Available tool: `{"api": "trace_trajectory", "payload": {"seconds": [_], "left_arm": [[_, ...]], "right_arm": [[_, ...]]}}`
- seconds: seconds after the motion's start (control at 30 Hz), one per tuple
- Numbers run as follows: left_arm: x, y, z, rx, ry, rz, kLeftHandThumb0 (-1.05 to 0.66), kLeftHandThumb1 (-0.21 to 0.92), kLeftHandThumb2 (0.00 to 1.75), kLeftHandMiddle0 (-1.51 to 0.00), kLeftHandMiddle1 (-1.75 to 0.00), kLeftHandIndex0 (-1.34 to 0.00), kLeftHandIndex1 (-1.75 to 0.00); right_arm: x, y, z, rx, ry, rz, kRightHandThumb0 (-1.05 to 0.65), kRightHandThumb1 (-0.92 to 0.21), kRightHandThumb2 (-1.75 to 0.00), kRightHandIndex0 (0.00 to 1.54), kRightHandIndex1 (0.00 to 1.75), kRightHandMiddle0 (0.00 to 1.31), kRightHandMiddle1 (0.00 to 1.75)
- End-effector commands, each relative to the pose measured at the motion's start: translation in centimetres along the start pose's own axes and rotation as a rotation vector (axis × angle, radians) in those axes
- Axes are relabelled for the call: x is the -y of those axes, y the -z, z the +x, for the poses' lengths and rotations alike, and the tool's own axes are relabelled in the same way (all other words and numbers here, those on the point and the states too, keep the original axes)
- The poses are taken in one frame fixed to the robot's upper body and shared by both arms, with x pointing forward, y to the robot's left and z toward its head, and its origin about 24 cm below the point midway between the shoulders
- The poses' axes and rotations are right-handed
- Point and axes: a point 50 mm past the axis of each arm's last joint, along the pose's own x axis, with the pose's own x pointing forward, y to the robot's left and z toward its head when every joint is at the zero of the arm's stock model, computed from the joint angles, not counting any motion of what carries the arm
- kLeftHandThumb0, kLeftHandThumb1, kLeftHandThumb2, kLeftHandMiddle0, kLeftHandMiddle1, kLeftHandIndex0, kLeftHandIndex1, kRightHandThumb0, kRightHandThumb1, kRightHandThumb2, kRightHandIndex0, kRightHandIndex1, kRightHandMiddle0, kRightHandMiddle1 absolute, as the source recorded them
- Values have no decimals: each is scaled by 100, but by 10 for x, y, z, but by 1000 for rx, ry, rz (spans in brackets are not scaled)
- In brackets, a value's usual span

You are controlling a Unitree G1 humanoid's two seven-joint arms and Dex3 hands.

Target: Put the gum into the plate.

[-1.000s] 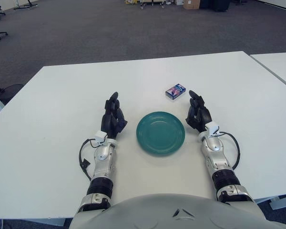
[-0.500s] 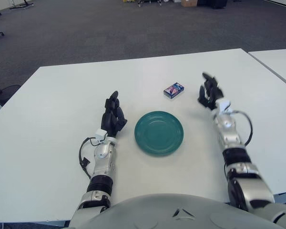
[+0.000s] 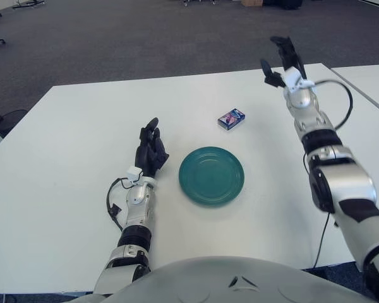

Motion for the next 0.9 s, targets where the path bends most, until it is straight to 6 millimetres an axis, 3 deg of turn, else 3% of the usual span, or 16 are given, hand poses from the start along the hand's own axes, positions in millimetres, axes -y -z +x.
{"api": "trace_trajectory", "payload": {"seconds": [0.0,0.3,0.43,0.67,0.87], "left_arm": [[9,43,-46,-174,-92,-143,-84,92,75,-26,-2,-6,-75],[14,42,-47,-156,-90,-159,-86,92,74,-27,-1,-8,-76],[15,40,-47,-140,-99,-173,-86,92,71,-28,-2,-12,-78],[14,41,-46,-136,-105,-187,-86,92,70,-31,-3,-19,-83],[12,45,-45,-156,-100,-202,-86,92,70,-31,-2,-21,-84]], "right_arm": [[5,-47,27,111,-14,-301,-71,-92,-61,37,3,3,75],[-7,-61,31,130,-57,-478,-69,-92,-55,42,4,3,77],[-34,-59,22,160,-131,-582,-66,-92,-52,48,6,2,78],[-49,-55,17,179,-200,-677,-64,-92,-49,50,6,1,78],[-66,-40,5,200,-285,-832,-65,-92,-48,48,3,0,73]]}}
